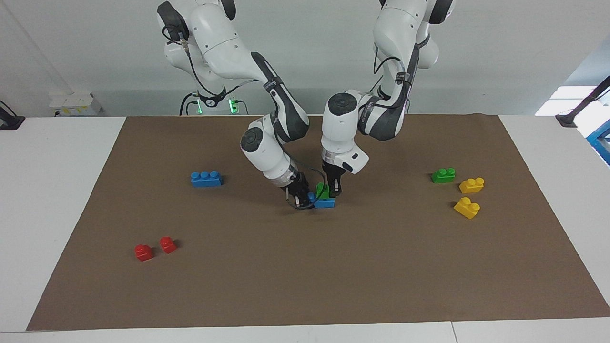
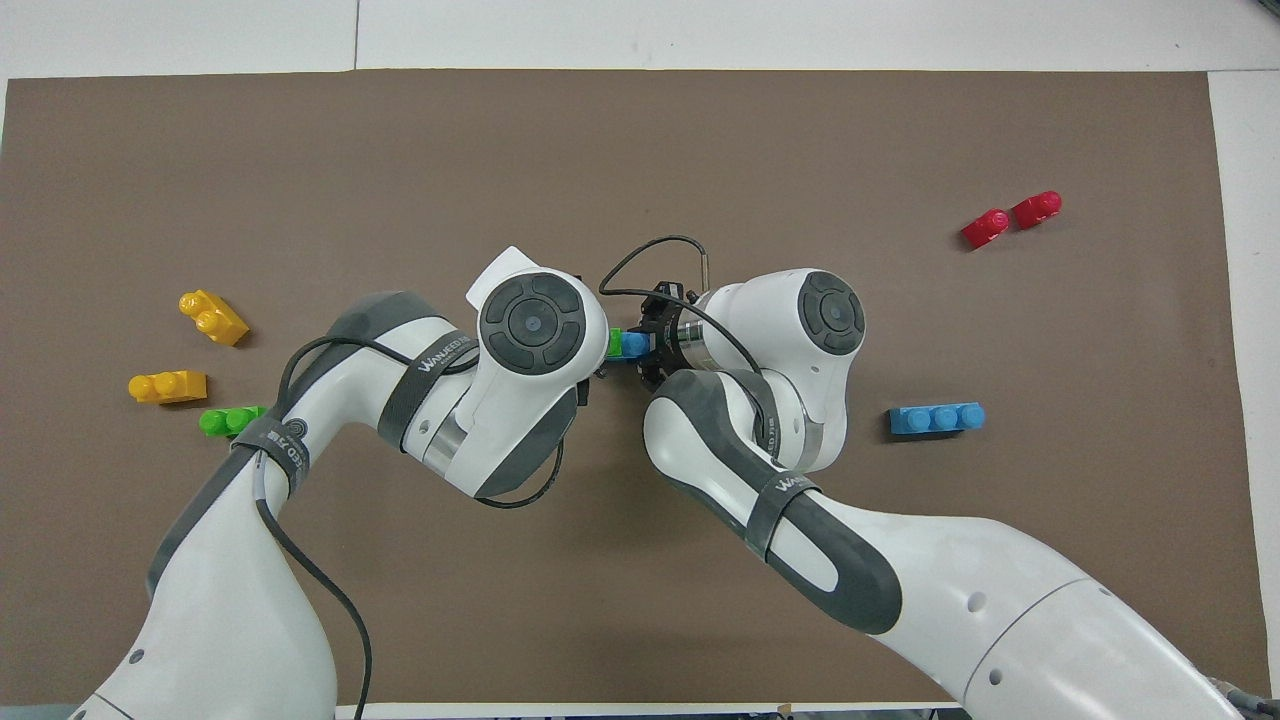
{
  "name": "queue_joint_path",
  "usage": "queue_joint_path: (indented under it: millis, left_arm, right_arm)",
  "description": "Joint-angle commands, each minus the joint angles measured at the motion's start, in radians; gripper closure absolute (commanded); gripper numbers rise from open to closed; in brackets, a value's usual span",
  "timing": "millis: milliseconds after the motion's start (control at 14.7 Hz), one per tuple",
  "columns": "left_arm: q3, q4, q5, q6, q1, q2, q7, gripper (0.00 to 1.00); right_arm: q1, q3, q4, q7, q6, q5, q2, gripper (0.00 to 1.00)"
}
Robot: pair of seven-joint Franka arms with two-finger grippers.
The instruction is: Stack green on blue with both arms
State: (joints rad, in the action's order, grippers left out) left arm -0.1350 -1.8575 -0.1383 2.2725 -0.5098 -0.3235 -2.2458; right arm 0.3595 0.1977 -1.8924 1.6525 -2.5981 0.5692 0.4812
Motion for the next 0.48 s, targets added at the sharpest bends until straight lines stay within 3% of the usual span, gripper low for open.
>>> queue_joint_path:
  millis: [0,409]
  left_arm:
    - [0.015,0.0,-0.03,-0.007,-0.023,-0.028,-0.026,1.0]
    - [0.015,0.004,-0.061,-0.01,-0.021,-0.045,-0.038,1.0]
  right_arm:
    - [-0.007,0.003,-0.011,-0.017,-0.025,0.028,0.002,1.0]
    - [-0.007,0.003,-0.011,-0.017,-0.025,0.028,0.002,1.0]
